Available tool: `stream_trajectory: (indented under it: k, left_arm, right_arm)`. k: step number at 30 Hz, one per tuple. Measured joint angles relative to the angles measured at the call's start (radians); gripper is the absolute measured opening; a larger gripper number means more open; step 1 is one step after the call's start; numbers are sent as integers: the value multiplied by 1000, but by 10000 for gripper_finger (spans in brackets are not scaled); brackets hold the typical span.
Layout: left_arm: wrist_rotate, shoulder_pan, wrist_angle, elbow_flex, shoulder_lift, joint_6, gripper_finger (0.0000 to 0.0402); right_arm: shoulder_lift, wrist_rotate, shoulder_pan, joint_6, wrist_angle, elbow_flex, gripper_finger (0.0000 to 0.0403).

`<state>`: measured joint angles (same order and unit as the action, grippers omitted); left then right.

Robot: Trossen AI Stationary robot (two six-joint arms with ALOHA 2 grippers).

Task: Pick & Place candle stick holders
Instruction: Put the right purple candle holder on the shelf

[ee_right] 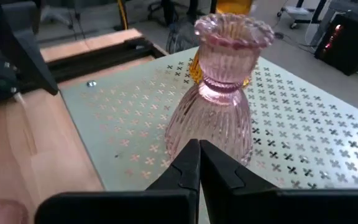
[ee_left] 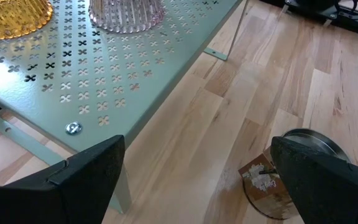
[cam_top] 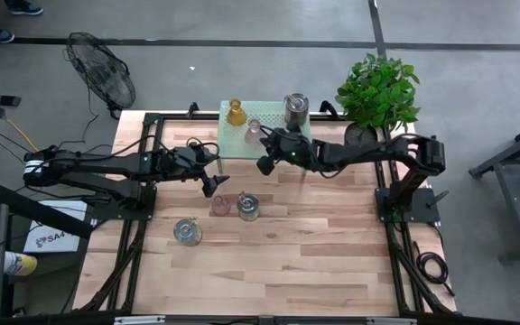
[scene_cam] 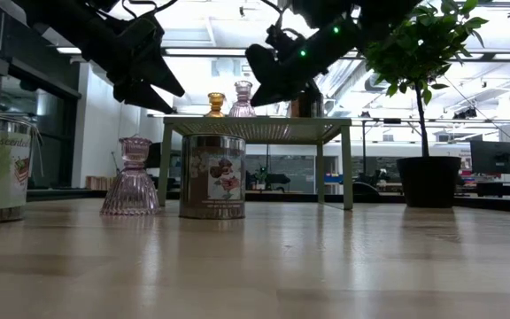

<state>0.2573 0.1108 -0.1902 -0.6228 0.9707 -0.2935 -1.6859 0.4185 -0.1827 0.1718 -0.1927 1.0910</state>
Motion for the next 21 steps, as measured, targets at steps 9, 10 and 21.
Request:
stream_trajectory:
  k: [9, 10, 21]
  left_arm:
    - [17, 0, 1, 0, 0, 0, 396]
    - [19, 0, 1, 0, 0, 0, 396]
    - [23, 0, 4, 0, 0, 0, 396]
  right_arm:
    - [-10, 22, 22, 40, -212, -109, 0]
    - [-17, 18, 22, 46, -231, -115, 0]
    - [-86, 17, 15, 47, -352, -119, 0]
